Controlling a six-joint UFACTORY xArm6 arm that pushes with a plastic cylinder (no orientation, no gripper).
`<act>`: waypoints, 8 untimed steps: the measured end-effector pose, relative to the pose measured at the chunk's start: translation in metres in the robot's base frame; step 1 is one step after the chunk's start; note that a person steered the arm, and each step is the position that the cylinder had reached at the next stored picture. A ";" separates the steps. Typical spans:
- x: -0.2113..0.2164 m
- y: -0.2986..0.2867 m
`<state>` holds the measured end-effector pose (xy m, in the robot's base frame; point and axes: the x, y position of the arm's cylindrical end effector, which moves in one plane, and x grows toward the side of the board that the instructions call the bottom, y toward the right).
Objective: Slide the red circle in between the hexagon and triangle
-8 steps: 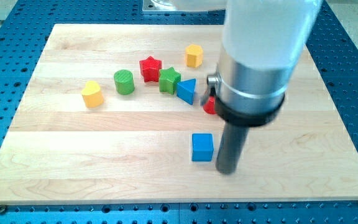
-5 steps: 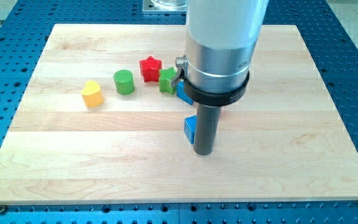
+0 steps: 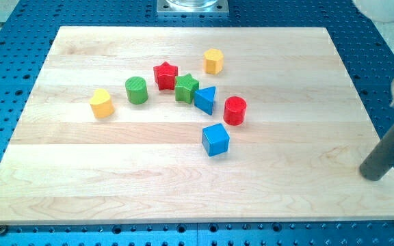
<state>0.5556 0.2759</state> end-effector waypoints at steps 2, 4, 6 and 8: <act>-0.047 -0.064; -0.061 -0.145; -0.071 -0.178; -0.098 -0.189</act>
<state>0.4573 0.0866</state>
